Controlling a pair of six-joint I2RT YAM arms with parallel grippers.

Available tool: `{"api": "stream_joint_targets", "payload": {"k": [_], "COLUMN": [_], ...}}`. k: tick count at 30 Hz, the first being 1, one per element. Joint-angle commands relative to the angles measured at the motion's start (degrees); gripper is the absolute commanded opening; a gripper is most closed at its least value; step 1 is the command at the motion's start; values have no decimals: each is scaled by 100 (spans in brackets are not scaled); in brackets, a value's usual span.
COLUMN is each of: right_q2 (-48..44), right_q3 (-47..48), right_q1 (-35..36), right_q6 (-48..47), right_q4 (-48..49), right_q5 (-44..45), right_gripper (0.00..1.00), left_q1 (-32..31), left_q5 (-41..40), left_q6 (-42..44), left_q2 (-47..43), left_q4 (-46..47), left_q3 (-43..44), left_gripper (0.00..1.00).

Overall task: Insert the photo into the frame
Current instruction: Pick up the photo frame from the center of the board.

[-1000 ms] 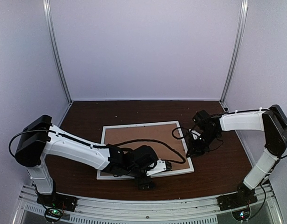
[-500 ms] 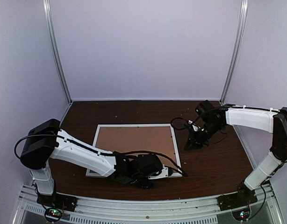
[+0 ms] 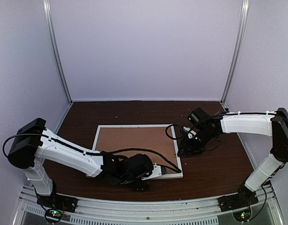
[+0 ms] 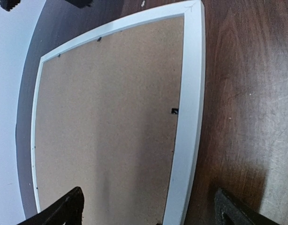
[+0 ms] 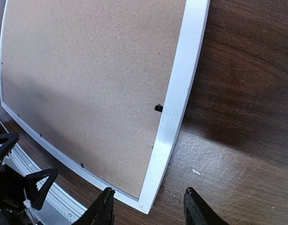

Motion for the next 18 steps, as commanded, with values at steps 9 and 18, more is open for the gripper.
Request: {"api": "stream_joint_targets", "payload": {"k": [9,18], "right_q2": [975,1246], "right_q3": [178,235], "right_q1": [744,950], "right_q6": [136,151], "right_q4": [372,344], "right_q5": [1603,1863], "right_gripper": [50,21], "left_q1": [19,32], "left_q5": [90,-133], "left_q6": [-777,-800], "left_q2": [-842,-663], "left_q4": [380,355], "left_q3": [-590,-640], "left_gripper": [98,98]}}
